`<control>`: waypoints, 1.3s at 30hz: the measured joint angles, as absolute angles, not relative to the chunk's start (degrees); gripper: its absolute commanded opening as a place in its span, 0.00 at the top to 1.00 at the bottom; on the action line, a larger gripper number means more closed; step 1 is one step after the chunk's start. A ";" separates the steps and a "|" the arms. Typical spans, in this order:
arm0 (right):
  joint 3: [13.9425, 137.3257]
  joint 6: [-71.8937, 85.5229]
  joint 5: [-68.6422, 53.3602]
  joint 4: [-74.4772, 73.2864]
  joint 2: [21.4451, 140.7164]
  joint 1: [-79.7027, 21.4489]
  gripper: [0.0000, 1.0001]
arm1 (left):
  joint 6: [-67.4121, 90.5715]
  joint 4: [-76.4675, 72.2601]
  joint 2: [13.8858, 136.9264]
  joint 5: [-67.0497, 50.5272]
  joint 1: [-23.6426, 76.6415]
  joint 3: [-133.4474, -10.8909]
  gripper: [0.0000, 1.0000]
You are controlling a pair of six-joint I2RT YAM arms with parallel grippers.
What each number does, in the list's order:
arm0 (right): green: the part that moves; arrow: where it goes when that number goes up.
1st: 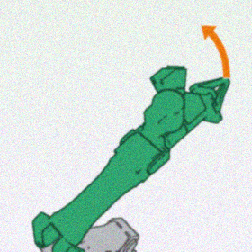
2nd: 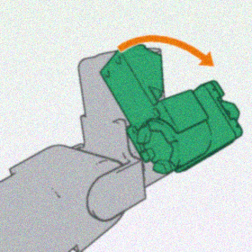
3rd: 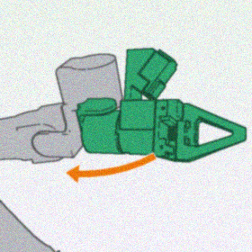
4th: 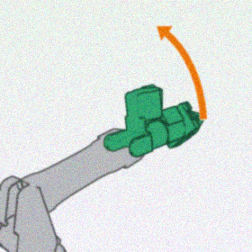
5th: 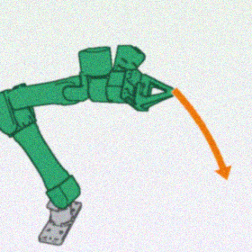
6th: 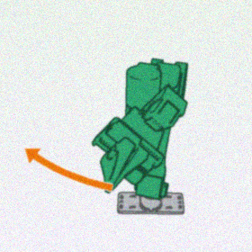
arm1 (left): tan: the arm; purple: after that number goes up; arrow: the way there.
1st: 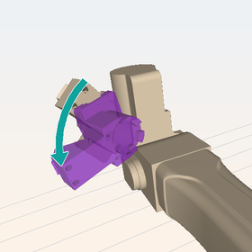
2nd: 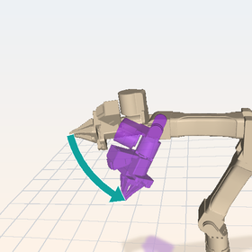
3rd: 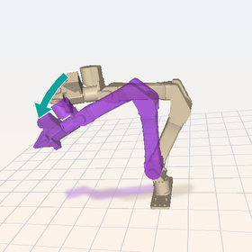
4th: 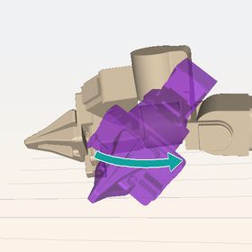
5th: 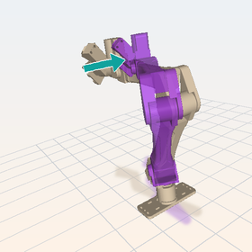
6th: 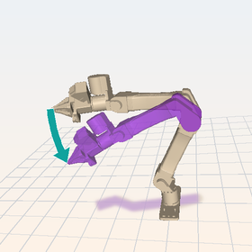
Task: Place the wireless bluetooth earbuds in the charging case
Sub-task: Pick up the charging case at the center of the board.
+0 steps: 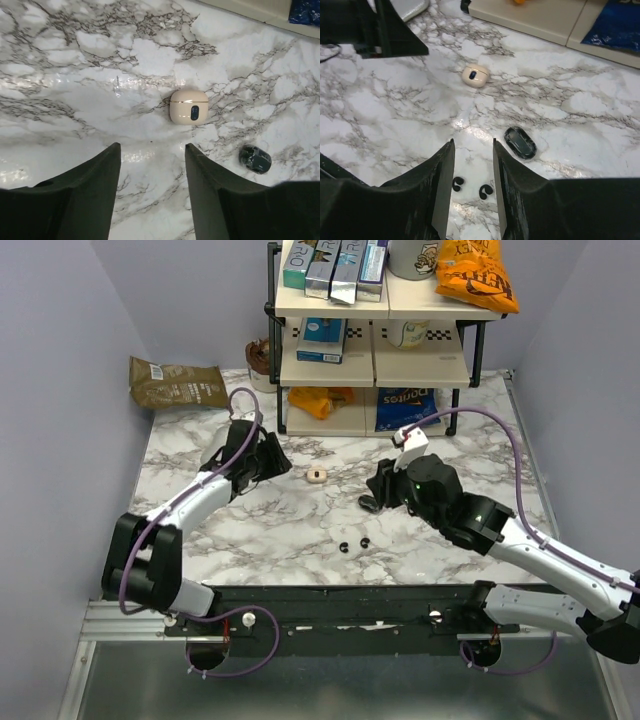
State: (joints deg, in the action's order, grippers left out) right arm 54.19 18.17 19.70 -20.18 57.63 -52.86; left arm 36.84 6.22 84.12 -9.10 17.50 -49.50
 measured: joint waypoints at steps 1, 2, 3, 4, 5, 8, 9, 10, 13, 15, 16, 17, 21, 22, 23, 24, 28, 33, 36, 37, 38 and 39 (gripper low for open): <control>53.67 18.72 20.84 -20.18 57.76 -52.86 0.53 | 35.75 7.38 81.78 -5.76 19.03 -49.50 0.01; 52.97 19.51 22.09 -20.18 57.87 -52.86 0.52 | 35.33 8.03 80.38 -3.90 20.23 -49.50 0.01; 52.27 19.99 23.09 -20.18 57.87 -52.86 0.50 | 35.16 8.80 78.41 -1.48 22.55 -49.47 0.01; 51.57 20.53 23.97 -20.21 57.84 -52.86 0.48 | 34.76 9.23 76.88 0.56 24.69 -49.39 0.01; 50.89 21.06 24.80 -20.21 57.80 -52.86 0.46 | 34.74 9.15 75.57 1.30 26.57 -49.10 0.01; 49.32 22.46 26.37 -20.25 57.32 -52.86 0.41 | 36.38 5.17 72.18 1.74 28.80 -44.56 0.01; 48.93 22.76 26.63 -20.25 56.86 -52.86 0.38 | 37.08 3.95 71.22 1.78 28.86 -42.39 0.01; 48.45 23.18 27.03 -20.25 56.14 -52.86 0.37 | 38.02 3.18 71.05 1.96 28.91 -41.76 0.01; 46.92 24.49 28.42 -20.25 52.75 -52.86 0.33 | 39.00 2.79 71.57 5.89 32.91 -38.79 0.01; 46.15 25.26 29.30 -20.27 50.68 -52.86 0.32 | 38.57 2.66 72.95 8.45 37.52 -40.32 0.01; 45.95 25.61 29.61 -20.32 49.89 -52.84 0.32 | 38.00 2.79 74.28 9.63 40.73 -42.35 0.01; 45.80 25.98 29.87 -20.32 49.25 -52.86 0.31 | 37.74 2.66 75.35 10.04 42.61 -44.03 0.01; 45.21 27.18 30.87 -21.04 46.78 -52.82 0.31 | 37.26 3.66 81.45 9.08 45.95 -52.56 0.01; 44.99 27.31 30.92 -21.26 46.00 -52.80 0.31 | 36.86 3.75 83.35 8.05 45.84 -54.48 0.01; 44.80 27.44 30.98 -21.52 45.17 -52.82 0.31 | 36.47 3.22 85.67 6.66 45.80 -56.27 0.01; 44.62 27.49 31.03 -21.80 44.34 -52.82 0.31 | 36.16 2.74 87.00 5.87 45.76 -57.04 0.01; 44.49 27.57 30.98 -23.05 41.69 -52.80 0.31 | 33.12 6.52 96.44 2.81 47.27 -63.37 0.01; 44.49 27.53 30.52 -23.81 40.69 -52.80 0.31 | 28.42 12.93 106.78 2.79 51.37 -71.64 0.01; 44.49 27.44 30.17 -24.27 40.42 -52.80 0.31 | 26.72 16.51 108.92 3.16 53.12 -73.67 0.01; 44.51 27.42 30.11 -24.38 40.36 -52.80 0.31 | 26.22 17.61 109.80 3.42 53.52 -74.83 0.01; 44.51 27.40 29.98 -24.53 40.34 -52.80 0.31 | 25.96 18.61 110.74 3.66 53.65 -76.14 0.01; 44.51 27.35 29.85 -24.64 40.32 -52.80 0.31 | 25.76 19.07 111.57 3.95 53.69 -77.19 0.01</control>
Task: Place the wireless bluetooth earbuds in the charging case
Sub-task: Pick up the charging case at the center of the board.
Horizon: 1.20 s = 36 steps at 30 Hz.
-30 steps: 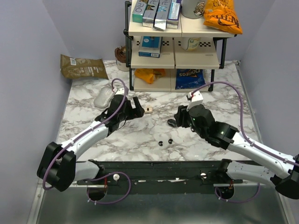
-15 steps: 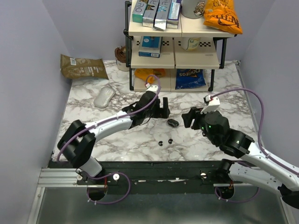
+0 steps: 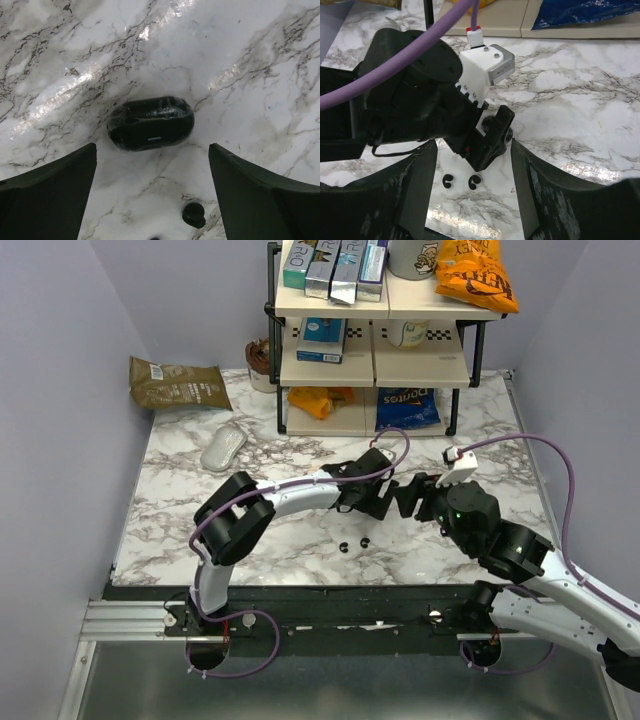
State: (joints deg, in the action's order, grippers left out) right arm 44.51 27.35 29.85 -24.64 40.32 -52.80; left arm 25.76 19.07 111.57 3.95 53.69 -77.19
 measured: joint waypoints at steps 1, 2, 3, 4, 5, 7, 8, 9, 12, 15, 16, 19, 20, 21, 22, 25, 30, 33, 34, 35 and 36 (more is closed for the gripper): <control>44.51 27.33 29.69 -24.75 40.34 -52.80 0.31 | 25.50 19.59 112.49 4.36 53.67 -78.24 0.01; 44.51 27.24 29.58 -24.88 40.34 -52.80 0.31 | 25.28 19.77 113.12 4.64 53.63 -78.74 0.01; 44.51 27.18 29.45 -25.06 40.34 -52.80 0.31 | 25.12 20.03 113.47 4.91 53.63 -79.00 0.01; 44.51 27.11 29.28 -25.17 40.34 -52.80 0.31 | 25.02 20.27 113.73 5.39 53.54 -79.11 0.01; 44.51 27.09 29.23 -25.23 40.34 -52.80 0.31 | 24.88 20.78 114.02 5.74 53.43 -79.29 0.01; 44.51 27.00 29.12 -25.41 40.36 -52.80 0.31 | 24.82 21.69 114.76 6.35 53.34 -80.01 0.01; 44.51 26.98 29.10 -25.43 40.38 -52.80 0.31 | 24.82 22.22 115.28 6.70 53.36 -80.62 0.01; 44.51 26.96 29.08 -25.43 40.40 -52.80 0.31 | 24.82 22.70 116.03 7.11 53.36 -81.43 0.01; 44.51 26.92 29.08 -25.45 40.45 -52.80 0.31 | 24.95 23.07 117.08 7.81 53.36 -82.87 0.01; 44.51 26.89 29.10 -25.45 40.42 -52.80 0.31 | 25.45 23.29 117.36 8.32 53.39 -83.26 0.01; 44.51 26.89 29.08 -25.45 40.42 -52.80 0.31 | 25.65 23.46 117.40 8.43 53.39 -83.37 0.01; 44.51 26.89 29.08 -25.45 40.36 -52.80 0.31 | 26.46 23.99 117.89 9.30 53.63 -84.07 0.01; 44.51 26.89 29.10 -25.50 40.29 -52.80 0.31 | 26.72 24.21 117.97 9.61 53.71 -84.23 0.01; 44.51 26.89 29.10 -25.50 40.21 -52.80 0.31 | 27.35 24.64 118.08 10.04 53.89 -84.51 0.01; 44.51 26.92 29.10 -25.50 40.05 -52.80 0.31 | 27.92 24.99 118.13 10.46 54.04 -84.64 0.01; 44.51 26.94 29.10 -25.52 39.81 -52.80 0.31 | 30.15 26.04 118.15 12.03 54.85 -84.75 0.01; 44.51 26.96 29.06 -25.52 39.72 -52.80 0.31 | 34.76 28.84 118.50 14.17 56.40 -86.67 0.01; 44.49 26.96 29.04 -25.56 39.40 -52.80 0.31 | 38.26 31.03 119.98 15.84 56.88 -90.17 0.01; 44.49 26.96 29.06 -25.58 39.22 -52.80 0.31 | 39.38 31.73 120.66 16.21 57.01 -91.46 0.01; 44.49 26.96 29.04 -25.58 39.03 -52.80 0.31 | 40.56 32.88 121.64 16.58 57.08 -93.08 0.01; 44.49 26.96 29.04 -25.61 38.81 -52.80 0.31 | 41.67 33.71 122.56 17.19 57.08 -94.45 0.01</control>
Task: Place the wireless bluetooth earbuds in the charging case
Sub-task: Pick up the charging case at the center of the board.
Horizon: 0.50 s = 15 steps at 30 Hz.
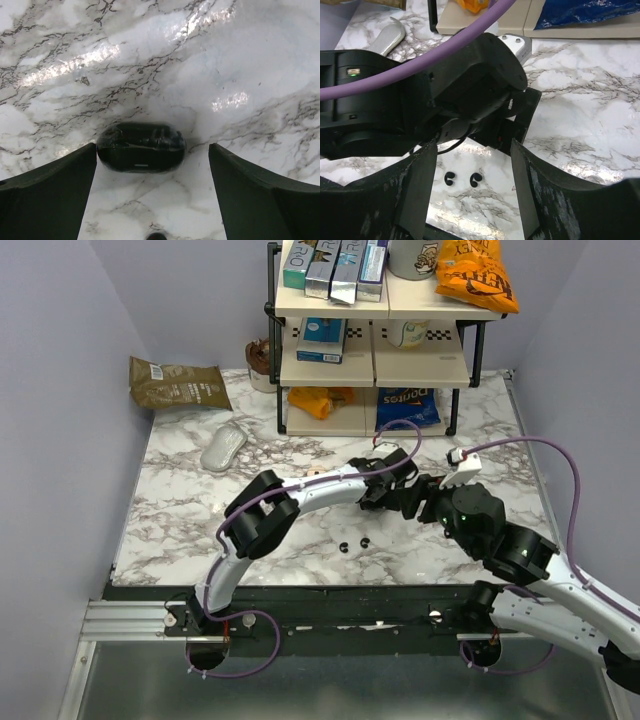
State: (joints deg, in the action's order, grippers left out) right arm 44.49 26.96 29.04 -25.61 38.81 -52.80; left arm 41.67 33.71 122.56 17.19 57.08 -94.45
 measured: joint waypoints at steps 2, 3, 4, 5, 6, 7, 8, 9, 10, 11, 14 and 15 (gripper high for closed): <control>44.49 26.96 29.04 -25.61 38.41 -52.80 0.31 | 43.66 35.18 124.27 18.00 57.08 -96.47 0.01; 44.49 26.96 29.04 -25.61 38.22 -52.80 0.31 | 44.49 35.81 124.84 18.37 57.08 -96.92 0.01; 44.49 26.96 29.02 -25.63 38.04 -52.80 0.31 | 45.06 36.45 125.32 18.87 57.08 -97.06 0.01; 44.47 26.96 29.02 -25.65 37.87 -52.80 0.31 | 46.00 37.08 125.47 19.73 57.12 -97.12 0.01; 44.40 26.96 29.02 -25.63 37.69 -52.80 0.31 | 46.63 37.47 125.47 19.97 57.12 -97.19 0.01; 44.29 26.96 29.02 -25.65 37.50 -52.80 0.31 | 47.13 37.82 125.47 20.25 57.12 -97.23 0.01; 44.16 26.96 29.02 -25.67 37.34 -52.80 0.31 | 47.51 38.04 125.47 20.38 57.12 -97.27 0.01; 44.05 26.96 29.04 -25.74 37.23 -52.80 0.31 | 47.90 38.24 125.47 20.53 57.12 -97.30 0.01; 43.97 26.96 29.02 -25.78 37.17 -52.80 0.31 | 48.10 38.37 125.47 20.60 57.12 -97.30 0.01; 43.88 26.96 29.02 -25.87 37.17 -52.80 0.31 | 48.18 38.48 125.47 20.67 57.12 -97.30 0.01; 43.66 26.96 29.02 -25.91 37.10 -52.80 0.31 | 48.27 38.57 125.47 20.73 57.12 -97.30 0.02; 43.59 26.96 29.02 -25.96 37.04 -52.80 0.31 | 48.25 38.50 125.47 20.73 57.12 -97.23 0.02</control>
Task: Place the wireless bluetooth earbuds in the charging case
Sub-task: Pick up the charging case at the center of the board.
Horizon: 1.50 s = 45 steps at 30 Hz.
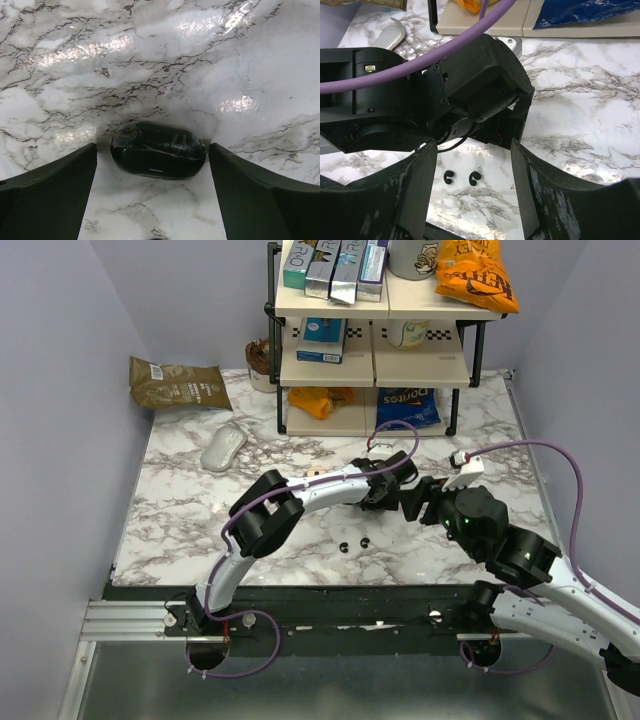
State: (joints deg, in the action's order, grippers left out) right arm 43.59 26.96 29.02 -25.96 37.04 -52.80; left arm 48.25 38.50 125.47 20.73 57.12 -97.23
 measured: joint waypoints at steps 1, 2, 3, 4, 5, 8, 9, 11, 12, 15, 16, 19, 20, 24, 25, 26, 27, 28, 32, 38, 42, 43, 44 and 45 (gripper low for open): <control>43.53 26.96 28.99 -26.00 36.95 -52.80 0.31 | 48.21 38.37 125.47 20.73 57.12 -97.12 0.02; 43.48 26.96 28.99 -26.06 36.91 -52.80 0.31 | 48.05 37.95 125.29 20.73 57.12 -96.73 0.03; 43.42 26.98 28.99 -26.09 36.84 -52.80 0.31 | 47.90 37.65 125.12 20.75 57.12 -96.36 0.03; 43.42 26.98 28.99 -26.17 36.84 -52.80 0.31 | 47.70 37.28 124.97 20.78 57.12 -96.03 0.03; 43.42 27.00 28.97 -26.22 36.84 -52.80 0.31 | 47.35 36.69 124.68 20.75 57.12 -95.48 0.03; 43.42 27.00 28.82 -26.24 36.84 -52.80 0.31 | 46.19 35.53 124.14 20.75 57.12 -94.41 0.04; 43.42 27.00 28.71 -26.24 36.84 -52.80 0.31 | 45.58 35.07 123.94 20.73 57.14 -94.02 0.05; 43.42 27.03 28.64 -26.24 36.86 -52.80 0.31 | 44.69 34.41 123.74 20.69 57.14 -93.51 0.06; 43.42 27.03 28.64 -26.24 36.86 -52.80 0.31 | 44.10 33.95 123.55 20.62 57.14 -93.10 0.09; 43.42 27.03 28.64 -26.24 36.86 -52.80 0.31 | 42.61 32.27 122.67 20.18 57.14 -91.39 0.14; 43.42 27.03 28.64 -26.26 36.86 -52.80 0.31 | 42.24 31.90 122.43 20.10 57.14 -91.02 0.15; 43.42 27.03 28.62 -26.24 37.04 -52.80 0.31 | 41.06 31.14 121.97 19.73 57.14 -90.17 0.17; 43.42 27.03 28.64 -26.26 37.10 -52.80 0.31 | 40.64 30.96 121.95 19.59 57.14 -90.11 0.18; 43.42 27.09 28.64 -26.26 37.32 -52.80 0.31 | 39.75 30.76 121.95 19.49 57.12 -90.08 0.29; 43.42 27.18 28.64 -26.26 37.34 -52.80 0.31 | 39.62 30.72 121.95 19.44 57.12 -90.08 0.33; 43.42 27.22 28.64 -26.26 37.39 -52.80 0.31 | 39.55 30.65 121.95 19.42 57.12 -90.06 0.37; 43.42 27.22 28.62 -26.26 37.45 -52.80 0.31 | 39.38 30.44 121.95 19.29 57.12 -89.95 0.44; 43.42 27.24 28.62 -26.26 37.50 -52.80 0.31 | 39.22 30.22 121.95 19.25 57.12 -89.89 0.48; 43.42 27.24 28.62 -26.26 37.47 -52.80 0.31 | 38.79 28.75 121.38 19.29 57.12 -88.77 0.79; 45.23 26.89 28.27 -27.00 37.69 -52.80 0.30 | 35.90 22.17 115.87 18.33 57.12 -80.18 1.00; 51.24 25.98 28.45 -27.55 38.85 -52.80 0.30 | 32.14 15.90 106.43 18.15 57.12 -69.47 1.00; 52.80 25.85 28.62 -27.62 39.29 -52.80 0.30 | 31.20 13.76 102.83 18.11 57.10 -66.28 1.00; 54.26 25.67 28.73 -27.59 39.62 -52.80 0.30 | 30.50 11.33 99.77 17.93 57.06 -63.64 1.00; 55.53 25.54 28.77 -27.55 39.97 -52.80 0.30 | 29.32 6.83 95.29 17.67 56.97 -59.37 1.00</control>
State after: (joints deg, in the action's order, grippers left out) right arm 55.53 25.54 28.77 -27.55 39.97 -52.80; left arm 29.32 6.83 95.29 17.67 56.97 -59.37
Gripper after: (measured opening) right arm 0.697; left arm 0.741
